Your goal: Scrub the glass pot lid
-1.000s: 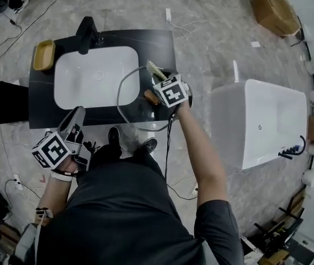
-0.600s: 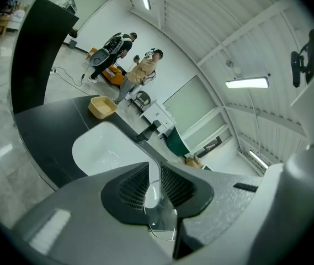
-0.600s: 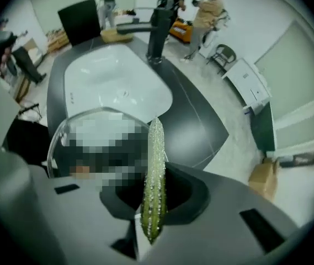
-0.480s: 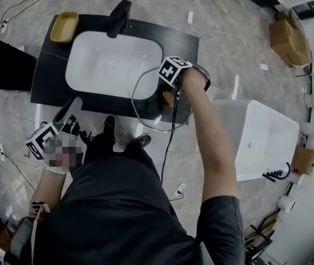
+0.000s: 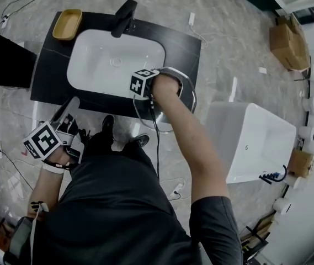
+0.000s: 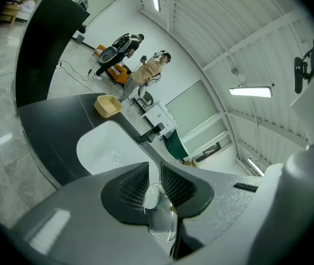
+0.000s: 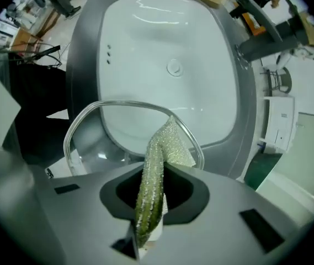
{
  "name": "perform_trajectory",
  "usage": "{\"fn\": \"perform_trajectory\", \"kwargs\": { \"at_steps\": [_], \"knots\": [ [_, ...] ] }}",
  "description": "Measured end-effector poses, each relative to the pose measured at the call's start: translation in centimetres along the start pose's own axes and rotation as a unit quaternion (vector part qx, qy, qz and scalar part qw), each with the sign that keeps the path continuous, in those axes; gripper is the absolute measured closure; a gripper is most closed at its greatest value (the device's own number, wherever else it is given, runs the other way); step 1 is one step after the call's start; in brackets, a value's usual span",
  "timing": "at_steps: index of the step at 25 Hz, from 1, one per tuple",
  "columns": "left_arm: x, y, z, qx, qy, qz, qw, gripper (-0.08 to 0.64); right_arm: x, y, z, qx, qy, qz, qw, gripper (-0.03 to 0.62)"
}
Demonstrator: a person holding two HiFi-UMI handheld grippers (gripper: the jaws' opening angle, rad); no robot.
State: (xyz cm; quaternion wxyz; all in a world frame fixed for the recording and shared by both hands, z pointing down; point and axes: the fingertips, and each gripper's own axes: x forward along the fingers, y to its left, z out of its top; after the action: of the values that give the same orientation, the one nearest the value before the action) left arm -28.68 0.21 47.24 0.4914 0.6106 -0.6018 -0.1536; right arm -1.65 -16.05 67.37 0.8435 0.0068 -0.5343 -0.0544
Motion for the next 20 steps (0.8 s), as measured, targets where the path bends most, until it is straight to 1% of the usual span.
{"fn": "perform_trajectory", "kwargs": {
  "at_steps": [5,8,12,16,20],
  "knots": [
    [1.2,-1.4,-0.3,0.013,0.015,-0.014,0.9997,0.491,-1.6,3.4,1.5,-0.041,-0.041,-0.044,0.997,0.537],
    [2.7,-3.1,-1.1,0.026,0.034,-0.033,0.9985,0.489,-2.4,5.5,1.8,-0.065,-0.073,-0.078,0.992,0.537],
    [4.8,-5.6,-2.8,0.045,0.063,-0.057,0.9953,0.491,-2.7,8.7,2.1,-0.092,-0.11,-0.106,0.984,0.537],
    [6.6,-8.0,-4.7,0.06,0.091,-0.076,0.9911,0.491,-2.5,10.9,1.2,-0.096,-0.153,-0.138,0.974,0.537],
    [8.1,-9.4,-6.3,0.075,0.116,-0.086,0.9866,0.491,-2.2,12.9,0.1,-0.086,-0.207,-0.146,0.963,0.537]
  ]
}}
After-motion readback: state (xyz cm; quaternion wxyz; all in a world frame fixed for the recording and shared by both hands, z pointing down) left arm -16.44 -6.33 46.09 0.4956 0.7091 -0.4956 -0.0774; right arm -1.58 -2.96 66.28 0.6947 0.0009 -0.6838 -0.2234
